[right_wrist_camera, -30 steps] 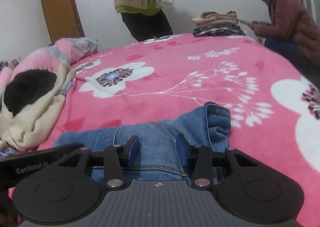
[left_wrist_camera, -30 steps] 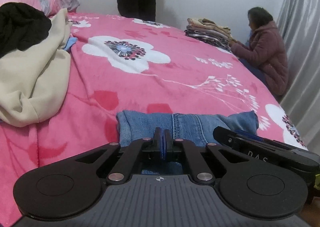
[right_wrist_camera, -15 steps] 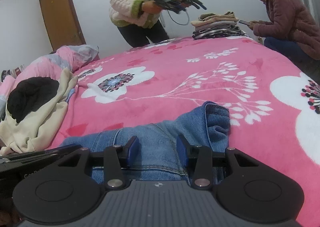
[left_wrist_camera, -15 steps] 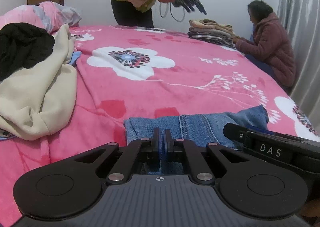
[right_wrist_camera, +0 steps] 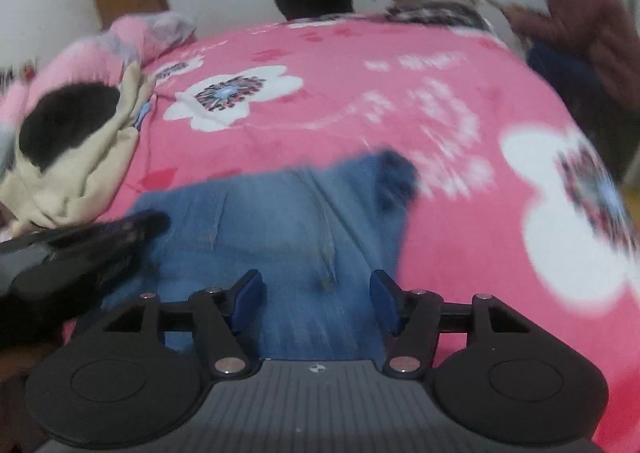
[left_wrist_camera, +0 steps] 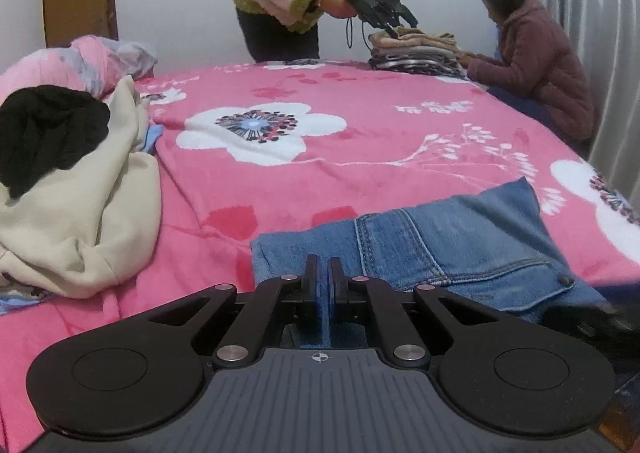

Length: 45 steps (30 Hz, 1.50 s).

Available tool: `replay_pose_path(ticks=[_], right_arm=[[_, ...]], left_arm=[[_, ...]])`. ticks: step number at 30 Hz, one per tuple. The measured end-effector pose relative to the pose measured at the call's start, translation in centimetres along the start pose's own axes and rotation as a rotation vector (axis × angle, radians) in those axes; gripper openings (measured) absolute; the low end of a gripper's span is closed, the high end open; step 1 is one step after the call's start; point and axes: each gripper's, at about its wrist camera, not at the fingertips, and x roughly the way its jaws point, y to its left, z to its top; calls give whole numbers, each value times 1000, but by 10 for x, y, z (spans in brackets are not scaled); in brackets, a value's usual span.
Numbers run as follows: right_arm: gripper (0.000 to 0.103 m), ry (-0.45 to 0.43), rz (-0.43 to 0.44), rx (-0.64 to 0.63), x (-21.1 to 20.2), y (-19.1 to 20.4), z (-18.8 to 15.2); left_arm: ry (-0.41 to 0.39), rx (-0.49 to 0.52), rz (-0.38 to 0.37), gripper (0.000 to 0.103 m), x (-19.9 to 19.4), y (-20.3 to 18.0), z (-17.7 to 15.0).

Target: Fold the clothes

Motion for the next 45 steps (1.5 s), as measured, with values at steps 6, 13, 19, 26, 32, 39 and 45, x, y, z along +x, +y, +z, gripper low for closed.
replay_pose_path(ticks=[6, 13, 19, 26, 32, 39, 45], right_arm=[[59, -166, 25, 43, -41, -26, 18], [56, -132, 61, -31, 29, 17, 68], [55, -75, -43, -282, 51, 19, 38], [61, 21, -265, -123, -12, -57, 17], [64, -169, -90, -55, -73, -30, 54], [65, -62, 114, -5, 2, 28, 66], [58, 7, 108, 24, 17, 8, 22]], left_arm=[[7, -103, -47, 5, 2, 16, -1], [-7, -114, -55, 5, 5, 16, -3], [-18, -130, -81, 5, 8, 20, -5], [-17, -91, -63, 5, 5, 16, -4], [-24, -21, -28, 5, 3, 6, -5], [-44, -47, -51, 5, 6, 12, -8], [-208, -36, -9, 8, -30, 7, 6]])
